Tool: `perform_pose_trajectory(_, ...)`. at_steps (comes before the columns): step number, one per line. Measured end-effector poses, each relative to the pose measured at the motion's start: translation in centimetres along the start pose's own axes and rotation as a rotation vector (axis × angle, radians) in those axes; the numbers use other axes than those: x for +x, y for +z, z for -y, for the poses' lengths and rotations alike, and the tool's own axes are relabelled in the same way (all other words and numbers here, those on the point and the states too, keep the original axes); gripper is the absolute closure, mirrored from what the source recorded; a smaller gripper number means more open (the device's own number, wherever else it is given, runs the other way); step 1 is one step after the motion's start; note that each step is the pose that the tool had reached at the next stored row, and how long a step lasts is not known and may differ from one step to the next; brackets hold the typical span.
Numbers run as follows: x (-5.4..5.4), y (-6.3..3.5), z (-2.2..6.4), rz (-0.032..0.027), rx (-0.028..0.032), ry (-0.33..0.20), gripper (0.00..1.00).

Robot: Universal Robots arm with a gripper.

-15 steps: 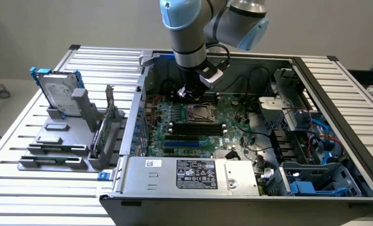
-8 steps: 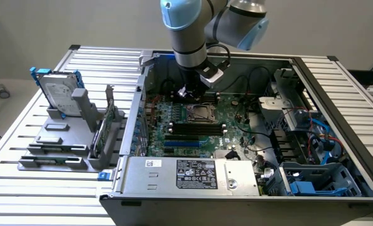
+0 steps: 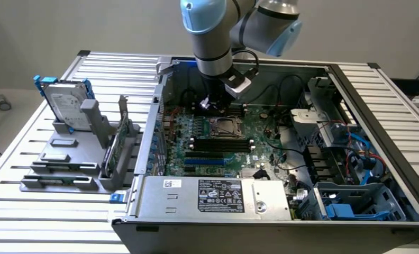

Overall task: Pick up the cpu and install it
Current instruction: 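Install the first cpu locking lever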

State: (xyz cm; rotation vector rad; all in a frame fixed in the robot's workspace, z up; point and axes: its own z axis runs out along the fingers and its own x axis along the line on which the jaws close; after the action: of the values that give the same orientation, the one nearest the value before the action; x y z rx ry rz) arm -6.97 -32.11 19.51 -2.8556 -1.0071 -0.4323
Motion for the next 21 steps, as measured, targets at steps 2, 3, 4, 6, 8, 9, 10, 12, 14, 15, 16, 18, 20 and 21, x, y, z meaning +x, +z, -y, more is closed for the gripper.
perform_pose_trajectory(2,0.02,0.02,-0.02,0.0,-0.0002,0.0,0.89)
perform_pose_trajectory(3,0.03,0.02,-0.03,0.0,-0.0002,0.0,0.89)
perform_pose_trajectory(4,0.04,0.03,-0.04,0.0001,-0.0003,0.0,0.89)
perform_pose_trajectory(6,0.06,0.03,-0.05,0.0004,-0.0006,0.0,0.89)
perform_pose_trajectory(8,0.07,0.03,-0.07,0.0005,-0.0006,0.0,0.89)
perform_pose_trajectory(9,0.08,0.03,-0.09,0.0005,-0.0006,0.0,0.89)
perform_pose_trajectory(10,0.09,0.04,-0.11,0.0006,-0.0006,0.0,0.89)
perform_pose_trajectory(12,0.14,0.05,-0.19,0.0008,-0.0004,0.0,0.89)
perform_pose_trajectory(14,0.17,0.04,-0.26,0.0015,0.0002,0.0,0.89)
perform_pose_trajectory(15,0.18,0.04,-0.3,0.002,0.0006,0.0,0.89)
perform_pose_trajectory(16,0.2,0.04,-0.33,0.0024,0.0009,0.0,0.89)
perform_pose_trajectory(18,0.22,0.02,-0.39,0.0033,0.0016,0.0,0.89)
perform_pose_trajectory(20,0.24,0.02,-0.45,0.0041,0.0023,0.001,0.89)
perform_pose_trajectory(21,0.25,0.03,-0.48,0.0045,0.0026,0.001,0.89)
